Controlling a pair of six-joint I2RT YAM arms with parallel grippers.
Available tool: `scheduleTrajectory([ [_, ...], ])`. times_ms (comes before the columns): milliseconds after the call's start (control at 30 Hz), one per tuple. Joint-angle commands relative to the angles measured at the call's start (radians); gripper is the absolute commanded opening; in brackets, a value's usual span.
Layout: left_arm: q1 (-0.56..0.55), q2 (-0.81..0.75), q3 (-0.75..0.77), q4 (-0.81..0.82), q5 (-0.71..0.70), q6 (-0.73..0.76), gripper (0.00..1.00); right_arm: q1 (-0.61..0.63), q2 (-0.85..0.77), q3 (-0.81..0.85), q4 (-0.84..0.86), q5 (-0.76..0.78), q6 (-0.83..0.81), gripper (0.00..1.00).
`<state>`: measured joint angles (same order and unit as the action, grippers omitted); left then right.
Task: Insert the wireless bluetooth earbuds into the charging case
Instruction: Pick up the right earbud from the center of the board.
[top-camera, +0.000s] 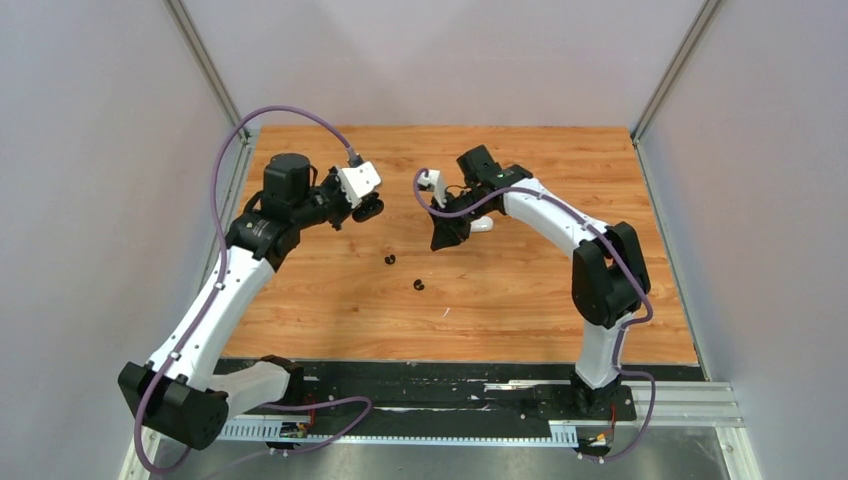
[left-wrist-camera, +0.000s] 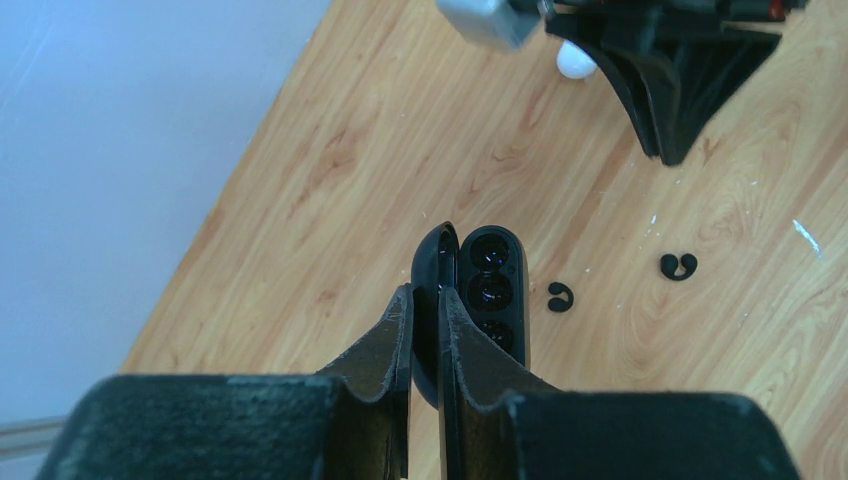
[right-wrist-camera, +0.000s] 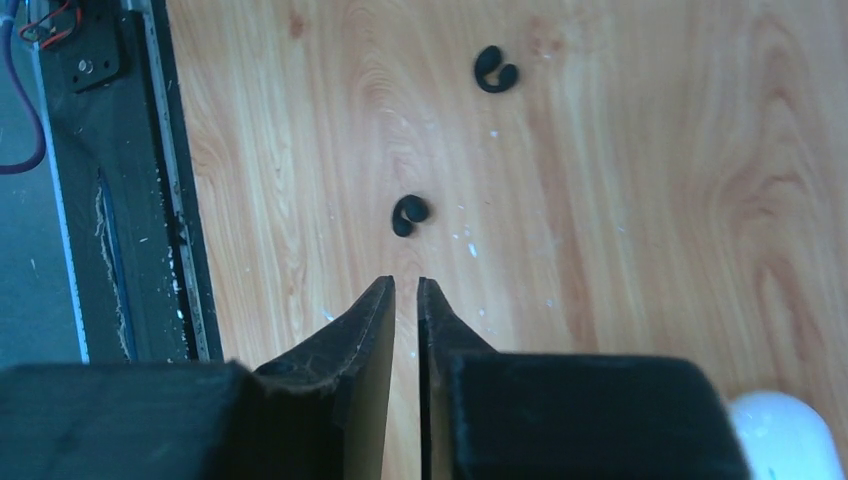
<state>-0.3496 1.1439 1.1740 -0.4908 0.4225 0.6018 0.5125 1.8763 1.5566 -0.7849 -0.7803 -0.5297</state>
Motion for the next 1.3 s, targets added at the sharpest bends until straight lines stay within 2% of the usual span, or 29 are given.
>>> scheduleTrajectory([
  [0,0.007,-0.059,-0.004,0.027,-0.069,-0.081,0.0,0.065,0.012,0.005,0.023,0.038,0.031,0.07],
  [67,0.008,-0.068,-0.008,0.025,-0.082,-0.085,0.0,0.094,0.01,-0.02,0.051,0.076,0.098,0.0],
  [200,0.013,-0.078,-0.021,0.033,-0.106,-0.008,0.0,0.17,-0.014,-0.107,0.099,0.176,0.202,0.0],
  [300,0.039,-0.088,-0.027,0.056,-0.118,-0.009,0.0,0.208,-0.034,-0.163,0.125,0.224,0.266,0.07],
  [433,0.07,-0.107,-0.033,0.036,-0.101,-0.048,0.0,0.226,-0.028,-0.199,0.146,0.226,0.29,0.1],
  [1167,0.09,-0.221,-0.055,-0.051,-0.103,-0.073,0.0,0.274,0.11,-0.088,0.214,0.313,0.369,0.11],
  [1267,0.093,-0.224,-0.058,-0.052,-0.103,-0.078,0.0,0.277,0.124,-0.072,0.214,0.321,0.383,0.14],
])
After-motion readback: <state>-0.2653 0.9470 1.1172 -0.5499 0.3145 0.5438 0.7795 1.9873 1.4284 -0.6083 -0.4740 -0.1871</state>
